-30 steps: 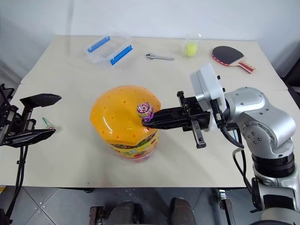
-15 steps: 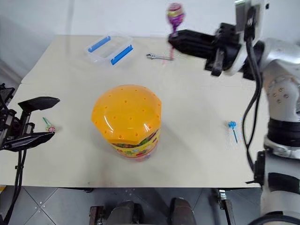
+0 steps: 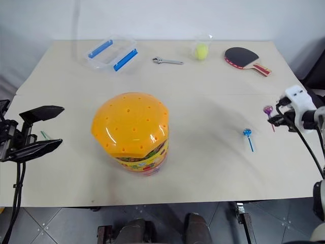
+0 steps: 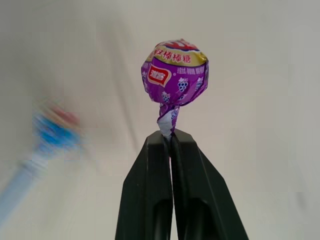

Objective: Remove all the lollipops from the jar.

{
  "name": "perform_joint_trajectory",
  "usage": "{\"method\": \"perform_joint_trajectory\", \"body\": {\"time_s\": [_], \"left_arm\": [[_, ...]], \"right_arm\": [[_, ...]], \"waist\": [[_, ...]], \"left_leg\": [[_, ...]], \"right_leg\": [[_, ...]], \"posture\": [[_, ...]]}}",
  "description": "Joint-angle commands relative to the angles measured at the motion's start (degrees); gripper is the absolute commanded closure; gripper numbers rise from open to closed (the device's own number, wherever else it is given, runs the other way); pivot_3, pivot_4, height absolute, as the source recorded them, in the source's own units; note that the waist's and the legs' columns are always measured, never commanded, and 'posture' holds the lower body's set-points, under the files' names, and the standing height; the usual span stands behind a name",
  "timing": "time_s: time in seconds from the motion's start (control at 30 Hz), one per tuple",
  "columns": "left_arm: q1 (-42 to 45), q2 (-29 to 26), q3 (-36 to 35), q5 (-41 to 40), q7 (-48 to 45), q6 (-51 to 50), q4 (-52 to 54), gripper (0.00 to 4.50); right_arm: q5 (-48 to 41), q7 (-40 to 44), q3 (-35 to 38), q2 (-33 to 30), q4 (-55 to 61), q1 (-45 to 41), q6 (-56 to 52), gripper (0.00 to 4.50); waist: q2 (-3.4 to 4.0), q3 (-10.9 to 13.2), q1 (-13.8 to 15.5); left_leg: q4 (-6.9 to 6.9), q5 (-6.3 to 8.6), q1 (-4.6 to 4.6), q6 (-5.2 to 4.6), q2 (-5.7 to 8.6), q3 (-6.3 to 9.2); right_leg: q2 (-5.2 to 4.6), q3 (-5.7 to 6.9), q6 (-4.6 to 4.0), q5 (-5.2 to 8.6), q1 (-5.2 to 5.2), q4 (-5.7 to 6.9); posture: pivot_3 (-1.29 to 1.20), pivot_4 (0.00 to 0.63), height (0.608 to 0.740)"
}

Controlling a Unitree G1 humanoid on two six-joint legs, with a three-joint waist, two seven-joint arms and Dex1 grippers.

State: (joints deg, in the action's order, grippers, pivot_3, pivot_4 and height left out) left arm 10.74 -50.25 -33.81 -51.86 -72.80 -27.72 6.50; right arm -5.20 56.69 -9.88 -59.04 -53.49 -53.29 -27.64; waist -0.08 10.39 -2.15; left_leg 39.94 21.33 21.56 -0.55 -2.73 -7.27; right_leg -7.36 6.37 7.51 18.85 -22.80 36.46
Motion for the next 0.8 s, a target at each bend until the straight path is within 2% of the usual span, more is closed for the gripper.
{"method": "perform_joint_trajectory", "body": {"time_s": [0.03, 0.1, 0.23, 0.43, 0.57, 0.7, 0.8], "left_arm": [[-0.4, -0.6, -1.8, -0.7, 2.2, -1.0, 0.5, 0.0], [-1.1, -0.8, -2.3, -0.9, 3.0, -1.8, 0.7, 0.0], [-3.3, -1.7, -2.6, 0.3, 4.8, -3.3, 1.6, 0.0], [-5.5, -2.2, -2.2, 1.8, 9.8, -5.7, 3.3, 0.0], [-5.9, -1.6, -1.5, 2.5, 11.8, -6.0, 4.1, 0.0], [-7.8, -1.5, -0.2, 3.4, 9.9, -5.3, 4.4, 0.0], [-7.8, -0.8, 0.5, 3.9, 8.9, -3.6, 3.4, 0.0]], "right_arm": [[2.4, -2.5, 1.9, 0.6, -4.4, -2.1, 2.6, 4.45], [3.2, -2.5, 2.4, 1.2, -5.9, -2.1, 3.2, 4.45], [3.3, 0.6, 3.5, 0.9, -5.0, -1.2, 2.9, 3.5], [1.9, 2.3, 7.6, -1.5, -1.1, 1.9, 2.7, 1.4], [-2.4, 5.0, 13.8, -4.3, 8.9, 7.3, 0.3, 0.01], [-12.1, 9.8, 24.1, -5.4, 25.6, 16.7, -4.3, 0.01], [-20.5, 12.6, 32.5, -0.8, 38.8, 24.6, -2.0, 0.01]], "waist": [[0.03, 0.0, -0.4], [0.05, 0.0, -0.8], [0.06, 0.0, -1.0], [0.06, 0.0, -0.5], [0.08, 0.0, 0.1], [0.09, 0.0, 0.6], [0.08, 0.0, 0.8]], "left_leg": [[0.0, 0.0, 0.0, 0.0, -0.01, 0.0], [0.0, 0.0, 0.0, 0.0, -0.02, 0.01], [-0.01, 0.0, 0.0, 0.0, -0.02, 0.03], [0.01, 0.0, 0.01, 0.0, 0.02, 0.14], [0.01, 0.0, 0.0, -0.01, 0.01, 0.16], [0.05, 0.0, -0.01, 0.0, 0.0, 0.17], [0.06, 0.01, -0.02, 0.0, 0.0, 0.17]], "right_leg": [[0.0, 0.0, 0.0, 0.0, -0.01, 0.0], [0.0, 0.0, 0.0, 0.0, 0.0, 0.01], [-0.02, 0.0, 0.0, 0.0, 0.0, 0.01], [-0.07, -0.01, 0.0, 0.0, 0.01, 0.03], [-0.07, -0.05, 0.0, 0.0, 0.0, 0.02], [-0.05, -0.08, 0.0, 0.0, 0.01, 0.04], [-0.03, -0.07, 0.0, 0.0, 0.01, 0.05]], "posture": [[0.0, 0.15, 0.74], [0.0, 0.15, 0.74], [0.0, 0.15, 0.74], [0.0, 0.15, 0.74], [0.0, 0.15, 0.74], [0.0, 0.15, 0.74], [0.0, 0.15, 0.74]]}}
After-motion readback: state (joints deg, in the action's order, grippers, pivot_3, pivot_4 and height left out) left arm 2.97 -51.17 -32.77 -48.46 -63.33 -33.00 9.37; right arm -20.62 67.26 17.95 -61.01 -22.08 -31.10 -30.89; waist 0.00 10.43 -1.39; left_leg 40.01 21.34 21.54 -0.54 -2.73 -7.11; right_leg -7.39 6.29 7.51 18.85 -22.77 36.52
